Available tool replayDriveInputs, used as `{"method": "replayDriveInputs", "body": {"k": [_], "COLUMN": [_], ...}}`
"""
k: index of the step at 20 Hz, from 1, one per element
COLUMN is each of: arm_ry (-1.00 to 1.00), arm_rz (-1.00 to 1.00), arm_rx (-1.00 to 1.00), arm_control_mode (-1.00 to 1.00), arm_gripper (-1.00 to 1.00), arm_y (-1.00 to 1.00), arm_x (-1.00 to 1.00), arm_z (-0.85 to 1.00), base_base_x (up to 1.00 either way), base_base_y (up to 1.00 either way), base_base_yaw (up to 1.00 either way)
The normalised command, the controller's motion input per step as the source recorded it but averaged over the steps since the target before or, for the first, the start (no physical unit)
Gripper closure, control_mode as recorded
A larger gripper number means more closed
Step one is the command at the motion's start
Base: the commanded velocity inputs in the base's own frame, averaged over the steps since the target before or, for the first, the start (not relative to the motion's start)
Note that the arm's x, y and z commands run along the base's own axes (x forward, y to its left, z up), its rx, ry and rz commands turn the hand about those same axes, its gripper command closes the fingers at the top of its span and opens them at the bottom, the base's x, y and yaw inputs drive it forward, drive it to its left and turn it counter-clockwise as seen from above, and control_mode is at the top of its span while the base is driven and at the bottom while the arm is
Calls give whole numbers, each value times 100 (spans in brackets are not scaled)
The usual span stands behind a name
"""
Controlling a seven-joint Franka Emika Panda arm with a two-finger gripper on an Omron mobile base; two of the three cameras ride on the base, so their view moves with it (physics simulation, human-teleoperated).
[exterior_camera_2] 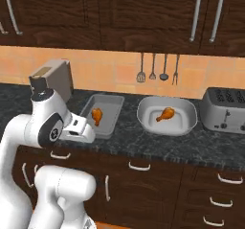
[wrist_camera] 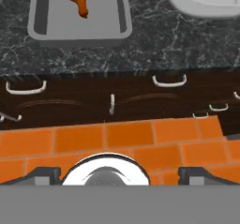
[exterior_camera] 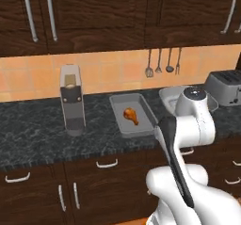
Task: Place one eggplant and one chicken drumstick in each tupperware on the nearby counter, to pack two identical lunches.
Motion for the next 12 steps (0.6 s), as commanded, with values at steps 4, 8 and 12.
{"method": "replayDriveInputs", "body": {"k": [4,8,12], "arm_ry": [0,0,0], "arm_rz": [0,0,0], "arm_rx": [0,0,0], "arm_control_mode": [100,100,100], "arm_gripper": [-100,-100,-100], "arm_y": [0,0,0], "arm_x": [0,0,0], "arm_z": [0,0,0], "base_base_x": [-31,9,12], "base_base_y": [-100,-100,-100], "base_base_yaw": [-8,0,2]}}
